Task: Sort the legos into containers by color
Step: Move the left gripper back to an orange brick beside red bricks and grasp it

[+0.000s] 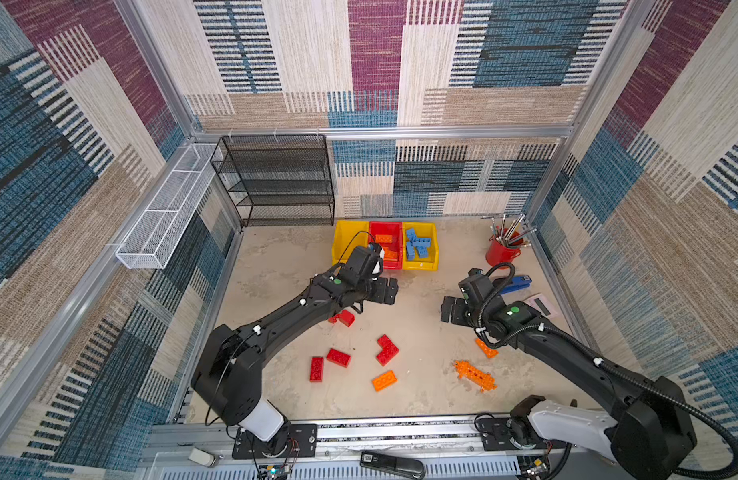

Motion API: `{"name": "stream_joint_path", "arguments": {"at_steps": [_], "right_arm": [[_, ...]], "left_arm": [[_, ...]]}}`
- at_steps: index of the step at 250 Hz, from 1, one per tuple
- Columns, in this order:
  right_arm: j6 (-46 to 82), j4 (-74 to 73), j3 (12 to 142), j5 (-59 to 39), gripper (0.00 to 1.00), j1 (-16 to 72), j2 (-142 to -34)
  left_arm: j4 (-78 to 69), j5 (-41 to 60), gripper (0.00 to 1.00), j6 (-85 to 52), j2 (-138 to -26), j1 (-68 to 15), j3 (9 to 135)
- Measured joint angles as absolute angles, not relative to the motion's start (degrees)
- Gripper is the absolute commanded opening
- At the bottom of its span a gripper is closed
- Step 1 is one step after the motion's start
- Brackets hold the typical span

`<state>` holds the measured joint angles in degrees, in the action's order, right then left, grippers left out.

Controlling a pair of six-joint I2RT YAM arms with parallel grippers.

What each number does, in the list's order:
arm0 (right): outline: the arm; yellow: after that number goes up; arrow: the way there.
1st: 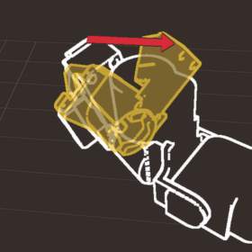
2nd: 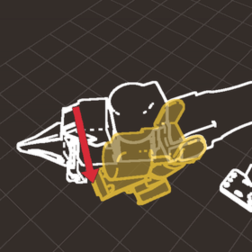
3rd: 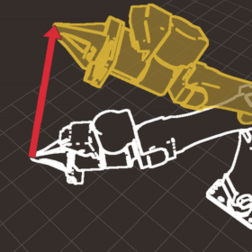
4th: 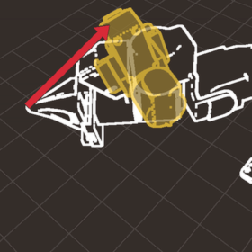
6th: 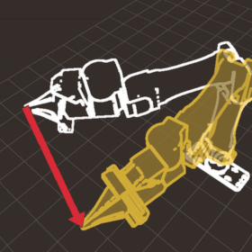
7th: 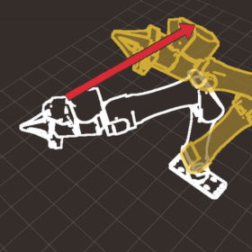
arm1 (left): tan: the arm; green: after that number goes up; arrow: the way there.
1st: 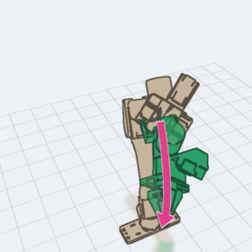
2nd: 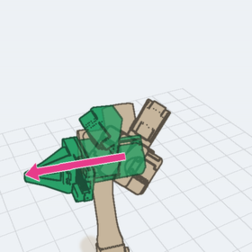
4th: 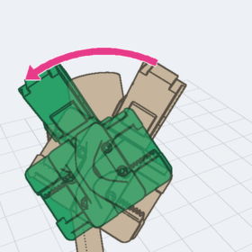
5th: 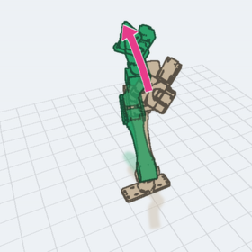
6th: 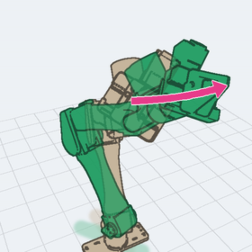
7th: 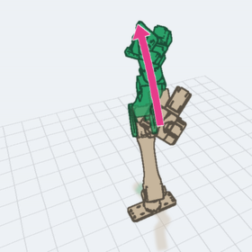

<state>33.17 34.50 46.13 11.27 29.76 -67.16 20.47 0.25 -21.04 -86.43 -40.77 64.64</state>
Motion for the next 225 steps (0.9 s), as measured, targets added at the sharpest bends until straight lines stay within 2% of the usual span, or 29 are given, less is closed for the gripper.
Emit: {"name": "stream_joint_path", "arguments": {"at_steps": [48, 100, 151, 225], "right_arm": [[33.8, 34.5, 46.9, 10.4, 0.99, 29.8, -66.3], [33.5, 34.3, 49.3, 8.4, 0.99, 29.7, -63.9], [32.9, 34.6, 49.5, 6.4, 0.99, 29.7, -60.6], [32.7, 34.9, 48.2, 5.6, 0.99, 29.7, -55.7]], "left_arm": [[26.4, -2.0, 0.93, -21.3, -75.7, -50.4, 54.6], [31.1, -4.9, 0.83, -22.2, -68.7, -58.7, 47.2], [31.9, -8.7, 0.81, -22.8, -70.1, -65.3, 42.3], [26.7, -10.8, 0.79, -22.5, -77.5, -66.1, 40.5]]}}
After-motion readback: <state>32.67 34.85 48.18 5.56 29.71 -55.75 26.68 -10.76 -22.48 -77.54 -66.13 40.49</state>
